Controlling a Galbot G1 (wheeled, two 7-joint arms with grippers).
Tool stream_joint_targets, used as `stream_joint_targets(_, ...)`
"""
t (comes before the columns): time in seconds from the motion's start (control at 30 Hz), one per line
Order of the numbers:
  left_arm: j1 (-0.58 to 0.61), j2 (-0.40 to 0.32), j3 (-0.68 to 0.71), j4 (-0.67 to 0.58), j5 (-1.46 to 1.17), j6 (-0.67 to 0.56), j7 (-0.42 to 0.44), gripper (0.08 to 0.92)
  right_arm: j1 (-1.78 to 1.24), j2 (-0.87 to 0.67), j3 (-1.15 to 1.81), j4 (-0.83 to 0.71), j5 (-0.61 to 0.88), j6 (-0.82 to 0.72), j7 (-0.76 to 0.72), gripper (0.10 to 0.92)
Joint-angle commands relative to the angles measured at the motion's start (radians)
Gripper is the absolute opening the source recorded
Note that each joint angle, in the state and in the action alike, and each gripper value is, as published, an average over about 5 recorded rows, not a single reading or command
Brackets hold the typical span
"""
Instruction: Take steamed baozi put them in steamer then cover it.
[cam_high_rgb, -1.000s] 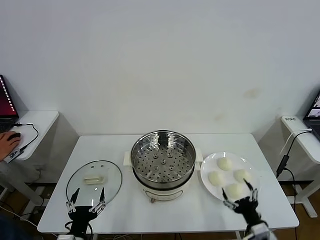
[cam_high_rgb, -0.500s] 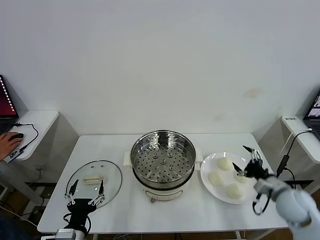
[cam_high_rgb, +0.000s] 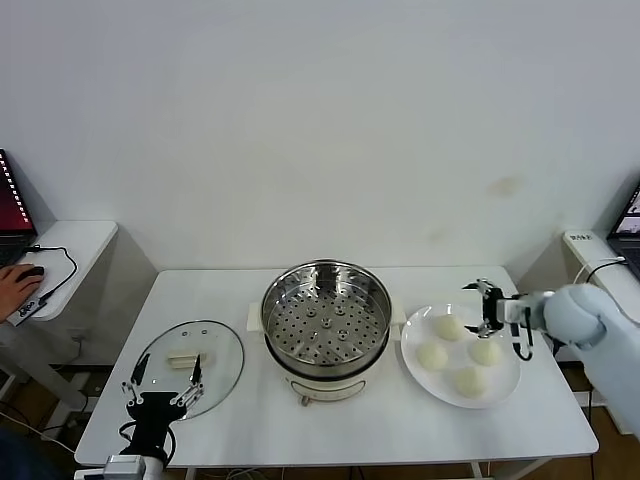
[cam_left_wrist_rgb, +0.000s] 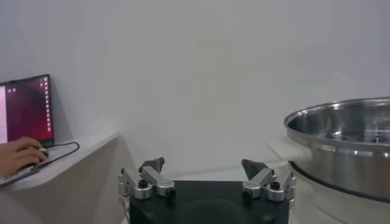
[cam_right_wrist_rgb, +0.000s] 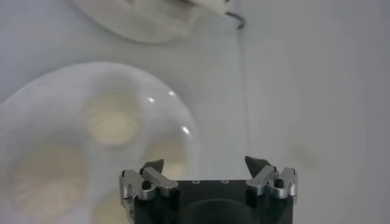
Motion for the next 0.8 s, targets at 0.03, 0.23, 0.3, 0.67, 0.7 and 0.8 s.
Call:
stream_joint_targets(0.03, -0.004, 0.001, -0.008, 0.002, 0.002, -0.001, -0.001, 0.823, 0.289, 0.056, -0.295, -0.196, 0.021, 0.013, -0.155, 0.823)
stream_joint_targets(0.23, -0.003, -0.002, -0.019, 0.001, 0.001, -0.001, -0.001, 0.823, 0.302, 0.154, -0.325, -0.311, -0.012, 0.024, -0.157, 0.823)
stream_joint_targets(0.3, -0.005, -0.002, -0.020, 0.001, 0.002, 0.000, 0.000, 0.823, 0.291, 0.171, -0.326, -0.327, -0.020, 0.021, -0.154, 0.823)
stream_joint_targets(0.67, -0.006, -0.003, -0.023, -0.001, 0.009, 0.000, 0.003, 0.823, 0.249, 0.222, -0.302, -0.396, -0.071, 0.013, -0.115, 0.823)
stream_joint_targets(0.7, -0.005, -0.003, -0.024, -0.001, 0.009, -0.001, 0.004, 0.823, 0.245, 0.228, -0.297, -0.406, -0.077, 0.015, -0.110, 0.822)
stream_joint_targets(0.8, -0.004, -0.003, -0.027, -0.002, 0.011, -0.001, 0.005, 0.823, 0.235, 0.247, -0.284, -0.439, -0.087, 0.018, -0.098, 0.813)
